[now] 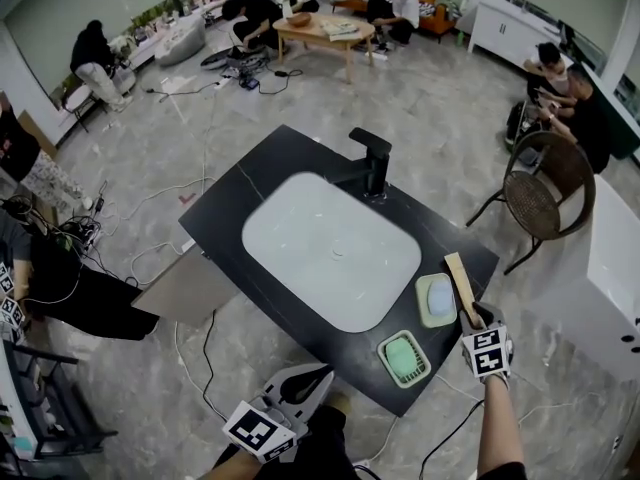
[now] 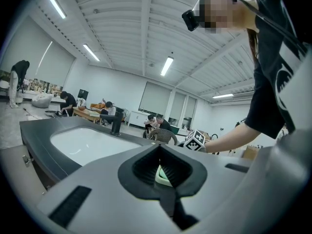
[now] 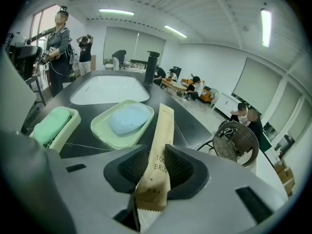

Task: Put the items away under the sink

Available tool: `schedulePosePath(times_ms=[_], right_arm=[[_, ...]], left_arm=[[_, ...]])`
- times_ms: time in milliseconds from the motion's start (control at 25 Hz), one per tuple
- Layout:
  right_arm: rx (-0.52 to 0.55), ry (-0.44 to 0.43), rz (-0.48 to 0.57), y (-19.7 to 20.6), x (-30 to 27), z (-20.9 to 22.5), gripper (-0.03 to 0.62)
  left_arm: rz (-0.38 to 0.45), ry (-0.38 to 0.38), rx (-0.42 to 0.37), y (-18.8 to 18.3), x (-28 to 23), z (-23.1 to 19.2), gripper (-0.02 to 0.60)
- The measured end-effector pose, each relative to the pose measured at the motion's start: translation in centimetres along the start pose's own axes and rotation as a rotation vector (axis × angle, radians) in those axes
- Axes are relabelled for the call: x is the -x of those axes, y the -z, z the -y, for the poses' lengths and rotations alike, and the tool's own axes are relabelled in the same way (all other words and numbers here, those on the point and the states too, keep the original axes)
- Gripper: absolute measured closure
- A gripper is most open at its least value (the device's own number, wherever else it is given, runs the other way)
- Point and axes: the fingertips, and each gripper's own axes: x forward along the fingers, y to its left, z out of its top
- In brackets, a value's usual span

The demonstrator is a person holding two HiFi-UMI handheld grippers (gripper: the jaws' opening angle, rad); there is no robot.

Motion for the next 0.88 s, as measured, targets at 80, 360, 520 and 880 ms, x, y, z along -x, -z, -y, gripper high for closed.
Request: schedulePosePath(times_ms=[80, 360, 520, 880], right_arm=[[0.011, 0.016, 0.002, 0.1, 0.0, 0.0, 0.494], [0.036, 0.074, 0.006, -0.2, 1.0, 0.6, 0.547], [0.048, 0.095, 0.041, -1.1, 2.3, 0.2, 0.548], [0.116, 0.059, 0.110, -4.3, 5.8, -3.7, 0.548]], left_arm=[[-0.003, -0.001, -0.003, 0.1, 0.3, 0.0, 0.575], [-0.006, -0.014, -0.009, -0.1, 1.3, -0.4, 0.574], [0.001, -0.012, -0.009, -0.1, 1.6, -0.6, 0.575], [0.036, 0.010, -0.005, -0.6, 1.5, -0.2, 0.575]])
